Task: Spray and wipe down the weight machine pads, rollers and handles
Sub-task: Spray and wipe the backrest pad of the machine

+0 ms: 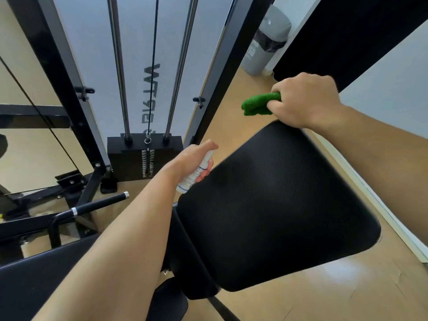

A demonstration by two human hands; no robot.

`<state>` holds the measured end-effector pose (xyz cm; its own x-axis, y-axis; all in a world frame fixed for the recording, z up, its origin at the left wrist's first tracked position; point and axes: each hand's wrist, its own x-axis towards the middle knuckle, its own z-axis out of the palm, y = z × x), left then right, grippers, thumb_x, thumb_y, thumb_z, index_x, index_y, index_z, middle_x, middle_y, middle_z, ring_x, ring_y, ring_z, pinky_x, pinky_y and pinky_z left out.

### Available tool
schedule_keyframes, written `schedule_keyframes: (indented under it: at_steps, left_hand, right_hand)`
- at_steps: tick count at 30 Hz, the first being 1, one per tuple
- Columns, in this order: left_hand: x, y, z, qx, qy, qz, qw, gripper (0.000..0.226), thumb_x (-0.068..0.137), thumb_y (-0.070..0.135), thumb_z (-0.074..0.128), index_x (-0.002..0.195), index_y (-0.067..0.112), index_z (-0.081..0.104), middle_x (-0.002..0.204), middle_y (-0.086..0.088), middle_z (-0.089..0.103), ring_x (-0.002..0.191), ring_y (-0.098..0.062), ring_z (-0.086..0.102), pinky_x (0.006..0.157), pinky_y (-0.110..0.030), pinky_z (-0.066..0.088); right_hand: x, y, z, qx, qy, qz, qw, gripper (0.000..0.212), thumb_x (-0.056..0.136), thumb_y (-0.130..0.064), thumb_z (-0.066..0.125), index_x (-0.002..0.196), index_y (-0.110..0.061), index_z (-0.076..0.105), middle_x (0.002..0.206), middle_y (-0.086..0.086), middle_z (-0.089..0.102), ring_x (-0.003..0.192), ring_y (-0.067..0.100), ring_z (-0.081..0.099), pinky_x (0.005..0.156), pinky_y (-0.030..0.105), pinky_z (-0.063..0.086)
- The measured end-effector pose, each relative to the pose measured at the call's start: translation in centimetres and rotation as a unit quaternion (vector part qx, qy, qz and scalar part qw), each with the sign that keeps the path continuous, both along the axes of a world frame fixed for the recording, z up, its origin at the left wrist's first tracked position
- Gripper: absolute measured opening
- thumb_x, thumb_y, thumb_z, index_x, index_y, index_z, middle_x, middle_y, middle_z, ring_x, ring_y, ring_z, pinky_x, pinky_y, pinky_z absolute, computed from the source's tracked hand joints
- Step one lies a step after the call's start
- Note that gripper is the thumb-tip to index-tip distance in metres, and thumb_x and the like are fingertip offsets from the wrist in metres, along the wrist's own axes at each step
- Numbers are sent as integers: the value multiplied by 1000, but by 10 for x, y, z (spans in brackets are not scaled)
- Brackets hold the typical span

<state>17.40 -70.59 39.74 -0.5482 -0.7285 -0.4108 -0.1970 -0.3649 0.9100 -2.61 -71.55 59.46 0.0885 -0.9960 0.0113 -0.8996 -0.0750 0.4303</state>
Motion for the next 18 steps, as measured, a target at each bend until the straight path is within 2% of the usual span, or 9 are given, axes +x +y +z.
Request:
schedule_keyframes:
  at_steps: [3, 5, 9, 13, 16, 18]
  left_hand:
    - [4, 1, 0, 5, 3, 2, 1000, 64, 106, 50, 38, 58, 10, 55, 53, -8, 52, 44, -19, 47, 69, -36, 49]
    - [7, 1, -2, 3, -17, -2, 1000, 65, 105, 53, 38, 59, 10, 55, 54, -8, 52, 45, -19, 47, 70, -36, 49]
    - [20, 0, -15, 13, -37, 3, 999, 73, 99, 69, 41, 61, 9, 58, 56, -9, 53, 46, -21, 46, 69, -35, 48]
    - [41, -2, -31, 38, -28, 71, 996, 70, 96, 69, 47, 57, 11, 58, 54, -8, 52, 45, -21, 46, 57, -33, 46]
    - [53, 2, -39, 60, -32, 105, 992, 68, 95, 66, 51, 56, 11, 57, 52, -7, 52, 44, -20, 45, 52, -31, 42]
    - [56, 5, -41, 63, -37, 115, 991, 66, 96, 64, 52, 58, 12, 58, 52, -6, 52, 43, -19, 46, 53, -31, 42]
  right_hand:
    - [11, -1, -8, -7, -21, 25, 999, 22, 89, -41, 47, 82, -26, 62, 72, 1, 53, 73, 29, 51, 65, 36, 35]
    - [22, -5, -17, 1, -26, 47, 999, 24, 90, -43, 46, 83, -26, 62, 73, 1, 54, 74, 29, 53, 64, 35, 35]
    - [49, -2, -71, 138, 31, 37, 989, 29, 95, -44, 38, 99, -27, 61, 89, 2, 58, 83, 26, 54, 68, 37, 36]
    - [82, 37, -172, 200, 155, 118, 960, 31, 96, -37, 37, 106, -27, 65, 103, 4, 65, 95, 27, 56, 85, 45, 35]
    - [98, 61, -229, 244, 160, 185, 938, 34, 97, -37, 39, 119, -25, 61, 117, 4, 63, 109, 31, 53, 102, 55, 28]
    - [98, 66, -241, 251, 147, 213, 933, 37, 97, -40, 38, 127, -27, 58, 125, 1, 61, 116, 31, 50, 105, 55, 23]
